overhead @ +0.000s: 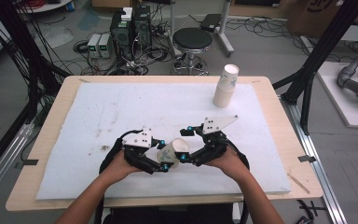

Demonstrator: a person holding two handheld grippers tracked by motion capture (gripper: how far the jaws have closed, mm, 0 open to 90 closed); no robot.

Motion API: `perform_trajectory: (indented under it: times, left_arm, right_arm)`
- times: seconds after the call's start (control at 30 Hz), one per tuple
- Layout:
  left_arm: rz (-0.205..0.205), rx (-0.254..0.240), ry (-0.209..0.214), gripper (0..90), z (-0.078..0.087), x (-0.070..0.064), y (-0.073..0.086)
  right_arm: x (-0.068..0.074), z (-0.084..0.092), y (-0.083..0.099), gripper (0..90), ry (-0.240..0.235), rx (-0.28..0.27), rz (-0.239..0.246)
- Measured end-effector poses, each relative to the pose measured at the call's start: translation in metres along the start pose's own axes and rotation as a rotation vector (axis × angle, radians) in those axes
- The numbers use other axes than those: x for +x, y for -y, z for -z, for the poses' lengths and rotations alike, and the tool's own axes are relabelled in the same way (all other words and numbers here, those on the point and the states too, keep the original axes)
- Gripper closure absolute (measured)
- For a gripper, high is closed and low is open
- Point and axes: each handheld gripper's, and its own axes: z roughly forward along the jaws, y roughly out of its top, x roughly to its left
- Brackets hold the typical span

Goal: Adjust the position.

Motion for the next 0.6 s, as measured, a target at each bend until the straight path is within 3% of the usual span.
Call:
perform_trajectory:
  times: [0.03, 0.1, 0.13, 0.17, 0.33, 0.6]
  left_arm:
    - [0.000, 0.000, 0.000, 35.5, 0.000, 0.000, 0.000]
    - [-0.024, 0.060, -0.004, 35.5, 0.001, 0.000, -0.004]
    - [-0.039, 0.113, -0.009, 35.5, 0.002, -0.001, -0.008]
    - [-0.039, 0.113, -0.009, 35.5, 0.002, -0.001, -0.008]
    - [-0.076, 0.220, -0.015, 35.9, 0.004, -0.001, -0.018]
    - [-0.123, 0.331, -0.005, 35.9, 0.005, -0.002, -0.029]
  right_arm:
    - [0.000, 0.000, 0.000, 15.8, 0.000, 0.000, 0.000]
    - [0.001, 0.000, 0.000, 15.9, 0.012, 0.043, 0.023]
    - [0.003, -0.002, 0.000, 15.8, 0.014, 0.077, 0.038]
    - [0.003, -0.002, 0.000, 15.8, 0.014, 0.077, 0.038]
    - [0.005, -0.003, 0.000, 15.9, 0.013, 0.157, 0.089]
    - [0.007, -0.008, 0.001, 15.9, 0.007, 0.223, 0.129]
